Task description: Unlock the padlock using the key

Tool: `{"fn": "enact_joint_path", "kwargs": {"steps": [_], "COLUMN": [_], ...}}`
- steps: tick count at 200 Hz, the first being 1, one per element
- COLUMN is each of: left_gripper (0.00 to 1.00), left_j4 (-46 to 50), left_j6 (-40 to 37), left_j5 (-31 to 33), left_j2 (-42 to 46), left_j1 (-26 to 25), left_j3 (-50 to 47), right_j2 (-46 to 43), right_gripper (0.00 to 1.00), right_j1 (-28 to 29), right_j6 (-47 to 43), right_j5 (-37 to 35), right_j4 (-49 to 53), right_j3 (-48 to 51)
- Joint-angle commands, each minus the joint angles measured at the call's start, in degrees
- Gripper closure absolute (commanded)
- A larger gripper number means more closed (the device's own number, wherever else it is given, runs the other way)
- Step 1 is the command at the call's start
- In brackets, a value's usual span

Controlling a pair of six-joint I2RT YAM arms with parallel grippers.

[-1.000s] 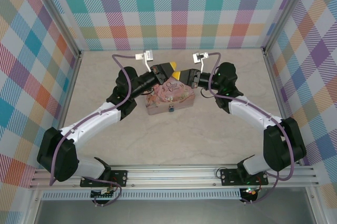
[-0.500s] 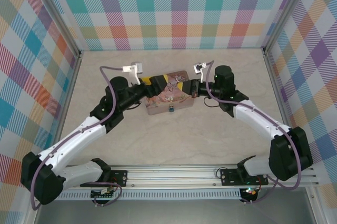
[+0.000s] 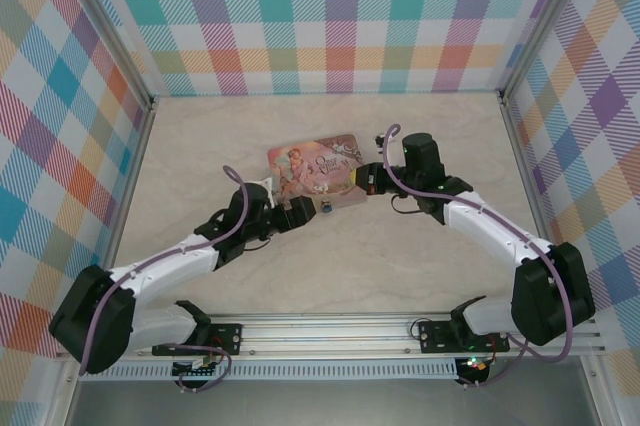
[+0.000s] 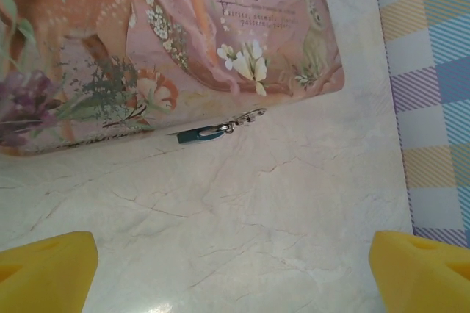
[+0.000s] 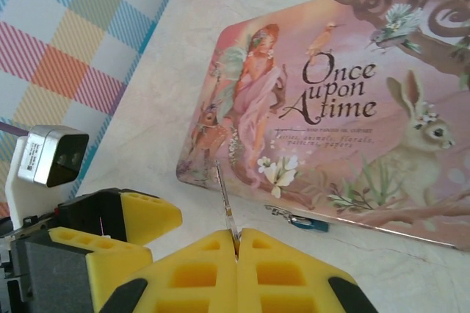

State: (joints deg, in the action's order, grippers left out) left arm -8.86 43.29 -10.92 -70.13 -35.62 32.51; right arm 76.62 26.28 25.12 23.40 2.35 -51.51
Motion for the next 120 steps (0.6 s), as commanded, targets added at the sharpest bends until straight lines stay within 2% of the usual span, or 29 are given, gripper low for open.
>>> {"fn": "enact_joint_path", "kwargs": {"steps": [1, 21, 54, 120], "left_gripper": [0.04, 0.03, 0.01, 0.0], "left_j4": [-4.47, -4.76, -6.5, -11.42], "left_j6": [0.88, -0.97, -6.31, -17.33], "left_j5": [-2.58, -1.91, 4.48, 6.93], "left_j2": [-4.92, -9.9, -13.87, -19.98], "left_j1": [-0.95, -0.95, 0.39, 5.59], "left_j3": [2.13, 4.74, 6.85, 9.43], "right_j2": [-1.64, -2.02, -3.18, -4.93], "right_gripper": [0.95, 0.95, 0.95, 0.95], "right_j1": [0.0, 0.04, 0.02, 0.0], "right_j6": [-1.39, -1.76, -2.77, -3.95], "right_j5": [-1.78, -2.04, -2.22, -3.02], "right_j4": [1.43, 1.75, 1.94, 1.79], "right_j3": [-0.47, -0.31, 0.25, 1.58]}}
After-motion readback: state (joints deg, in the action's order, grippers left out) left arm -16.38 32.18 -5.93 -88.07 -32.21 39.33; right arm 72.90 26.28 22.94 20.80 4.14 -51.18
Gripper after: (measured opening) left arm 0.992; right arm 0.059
